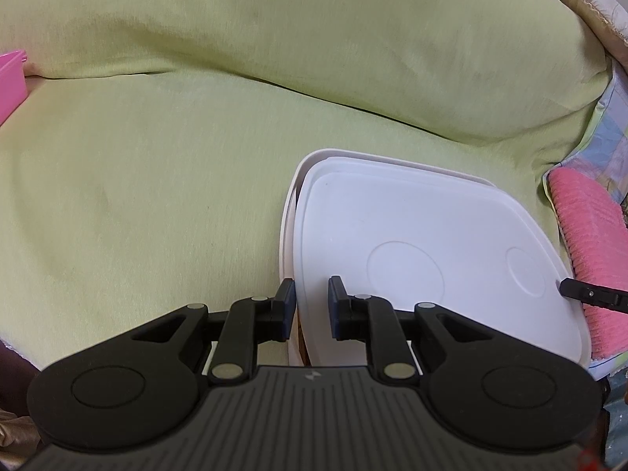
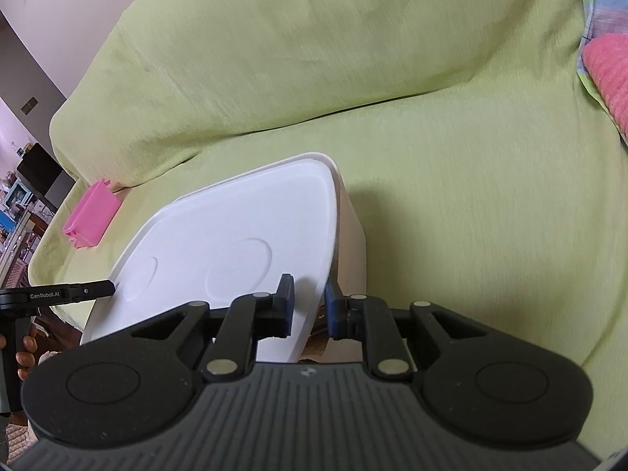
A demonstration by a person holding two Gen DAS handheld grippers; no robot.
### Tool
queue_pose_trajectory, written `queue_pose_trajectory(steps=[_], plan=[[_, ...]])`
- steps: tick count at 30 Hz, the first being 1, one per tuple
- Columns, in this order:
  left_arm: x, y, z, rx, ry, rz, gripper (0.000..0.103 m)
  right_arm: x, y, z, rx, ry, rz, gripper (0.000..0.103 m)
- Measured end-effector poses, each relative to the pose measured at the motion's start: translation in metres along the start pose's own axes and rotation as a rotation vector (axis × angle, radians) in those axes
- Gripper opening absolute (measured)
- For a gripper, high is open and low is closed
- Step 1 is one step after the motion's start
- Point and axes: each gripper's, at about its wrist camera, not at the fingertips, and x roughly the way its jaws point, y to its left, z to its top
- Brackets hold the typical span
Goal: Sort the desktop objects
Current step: 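Lower the lid onto the bin rim with both grippers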
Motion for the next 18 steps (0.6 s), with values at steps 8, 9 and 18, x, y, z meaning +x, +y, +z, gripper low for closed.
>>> queue_pose_trajectory(steps=[8,9,18], plan=[[0.008,0.001,-0.005,0.004,0.01,0.012,0.019,0.007,0.002,-0.003,-0.009,0.013,-0.021,0.015],[0.01,0.001,-0.005,0.005,0.013,0.015,0.019,0.008,0.002,-0.004,-0.009,0.015,-0.024,0.015],[0.014,0.0,-0.009,0.018,0.023,0.033,0.019,0.013,0.004,-0.006,-0.009,0.023,-0.033,0.015]])
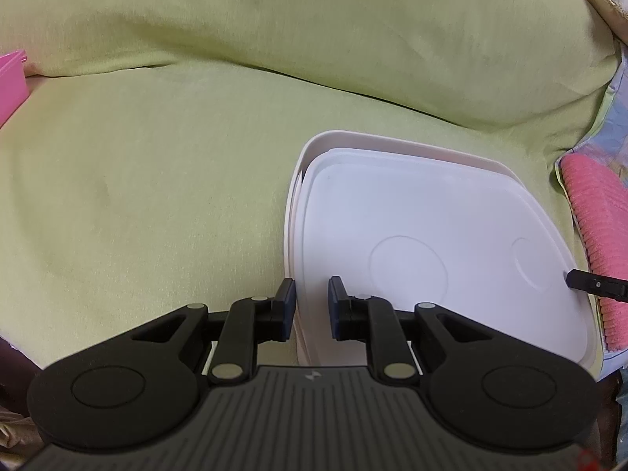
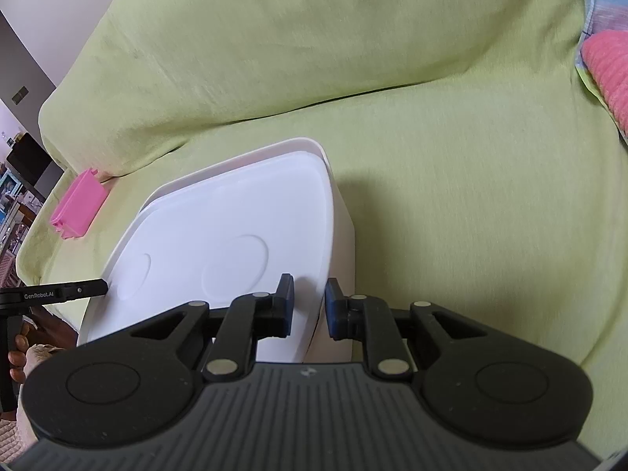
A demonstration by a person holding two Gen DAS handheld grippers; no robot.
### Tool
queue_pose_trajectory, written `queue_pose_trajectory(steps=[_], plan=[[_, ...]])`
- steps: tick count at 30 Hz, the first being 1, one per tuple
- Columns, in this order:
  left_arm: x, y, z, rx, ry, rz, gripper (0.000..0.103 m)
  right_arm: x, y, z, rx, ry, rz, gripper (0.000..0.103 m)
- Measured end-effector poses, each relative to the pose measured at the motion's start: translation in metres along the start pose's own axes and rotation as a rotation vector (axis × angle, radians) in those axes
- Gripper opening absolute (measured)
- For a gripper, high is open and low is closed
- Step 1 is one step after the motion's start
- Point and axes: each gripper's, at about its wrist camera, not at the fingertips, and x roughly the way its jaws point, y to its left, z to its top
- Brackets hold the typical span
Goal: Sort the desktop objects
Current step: 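Lower the lid onto the bin rim with both grippers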
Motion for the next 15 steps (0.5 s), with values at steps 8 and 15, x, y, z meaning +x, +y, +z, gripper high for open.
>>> queue_pose_trajectory(steps=[8,15], plan=[[0.001,-0.008,0.0,-0.002,0.002,0.013,0.019,0.003,0.001,-0.002,0.004,0.005,-0.011,0.015],[-0.003,-0.016,-0.001,-0.002,-0.001,0.02,0.019,0.005,0.004,-0.002,0.001,0.012,-0.019,0.021]])
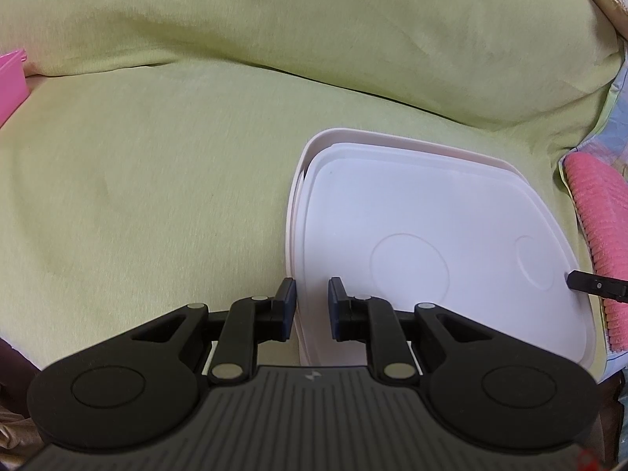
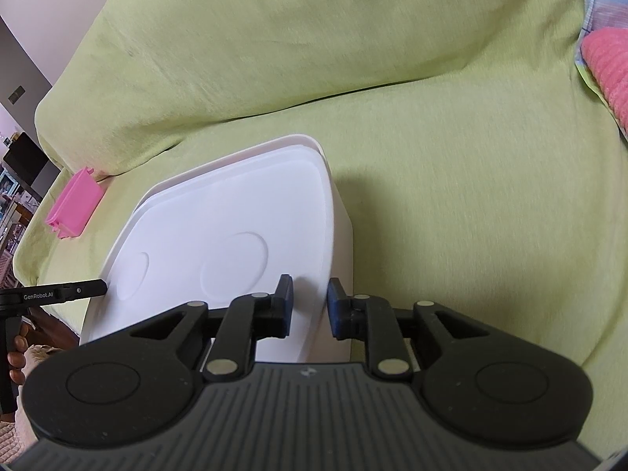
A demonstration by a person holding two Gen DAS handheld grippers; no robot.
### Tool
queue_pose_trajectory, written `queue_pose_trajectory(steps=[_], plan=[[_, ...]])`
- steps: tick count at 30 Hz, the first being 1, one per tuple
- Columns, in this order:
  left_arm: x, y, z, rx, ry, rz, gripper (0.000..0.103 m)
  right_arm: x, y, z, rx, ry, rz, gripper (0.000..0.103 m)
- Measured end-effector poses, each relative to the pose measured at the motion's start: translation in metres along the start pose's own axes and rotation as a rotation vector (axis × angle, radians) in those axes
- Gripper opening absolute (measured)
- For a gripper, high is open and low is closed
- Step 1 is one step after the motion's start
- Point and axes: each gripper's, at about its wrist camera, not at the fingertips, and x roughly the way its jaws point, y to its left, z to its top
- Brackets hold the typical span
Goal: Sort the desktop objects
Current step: 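Lower the lid onto the bin rim with both grippers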
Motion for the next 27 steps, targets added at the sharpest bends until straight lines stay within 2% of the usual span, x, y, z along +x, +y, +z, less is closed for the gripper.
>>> queue_pose_trajectory(steps=[14,17,20,27], plan=[[-0.005,-0.006,-0.003,0.008,-0.013,0.016,0.019,-0.001,0.001,0.0,-0.005,-0.003,0.004,0.03],[-0.013,-0.011,-0.006,0.042,-0.026,0.032,0.019,-0.006,-0.001,0.002,-0.011,-0.01,0.003,0.035],[-0.026,-0.02,-0.012,0.094,-0.035,0.038,0.019,-0.012,-0.003,0.004,-0.018,-0.015,0.001,0.035],[-0.057,-0.037,-0.043,0.152,-0.001,0.017,0.019,-0.027,0.004,-0.012,-0.094,0.006,-0.023,0.035]])
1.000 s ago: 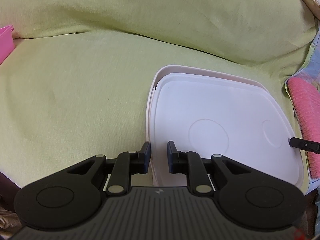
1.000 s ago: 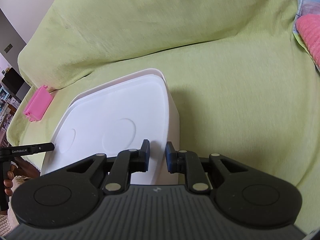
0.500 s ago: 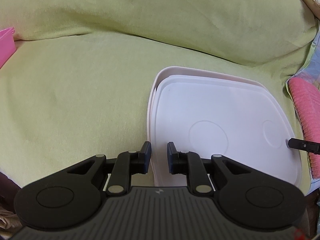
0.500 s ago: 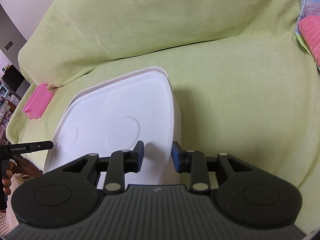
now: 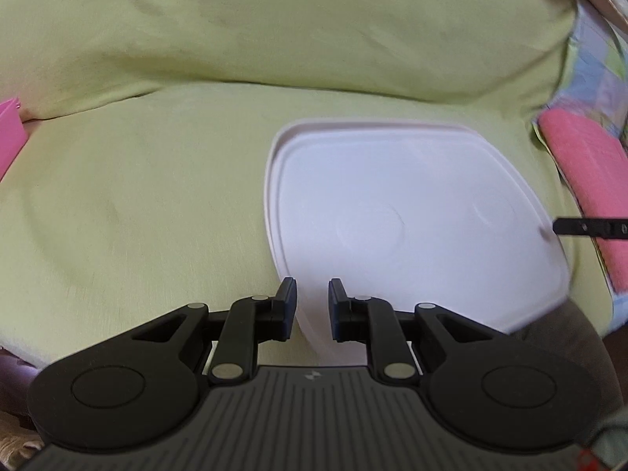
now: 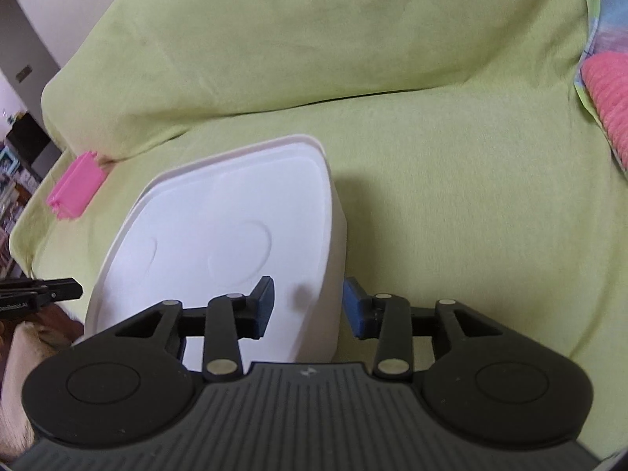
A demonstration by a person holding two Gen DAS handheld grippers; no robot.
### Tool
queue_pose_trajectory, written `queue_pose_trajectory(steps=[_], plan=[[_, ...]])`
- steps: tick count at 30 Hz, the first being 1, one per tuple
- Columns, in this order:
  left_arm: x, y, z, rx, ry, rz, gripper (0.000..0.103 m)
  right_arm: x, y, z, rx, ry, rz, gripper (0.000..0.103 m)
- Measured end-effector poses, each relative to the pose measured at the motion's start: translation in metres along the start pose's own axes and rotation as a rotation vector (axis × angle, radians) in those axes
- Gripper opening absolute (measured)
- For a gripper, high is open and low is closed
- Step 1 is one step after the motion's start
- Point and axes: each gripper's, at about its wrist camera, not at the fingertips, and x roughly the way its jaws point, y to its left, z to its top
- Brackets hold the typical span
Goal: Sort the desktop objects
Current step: 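Lower the lid onto the bin rim with both grippers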
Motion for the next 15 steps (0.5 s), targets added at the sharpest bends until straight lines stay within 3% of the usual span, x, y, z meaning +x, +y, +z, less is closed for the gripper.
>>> queue_pose_trajectory(steps=[6,11,15], plan=[[-0.012,-0.009,-0.031,0.024,0.085,0.01,0.019,-0.014,0.011,-0.019,-0.06,0.018,-0.023,0.035],[-0.013,-0.012,-0.041,0.031,0.112,0.012,0.02,-0.02,0.022,-0.033,-0.11,0.024,-0.032,0.034],[-0.013,-0.01,-0.034,0.015,0.096,0.002,0.02,-0.022,0.032,-0.036,-0.156,0.024,-0.057,0.024]])
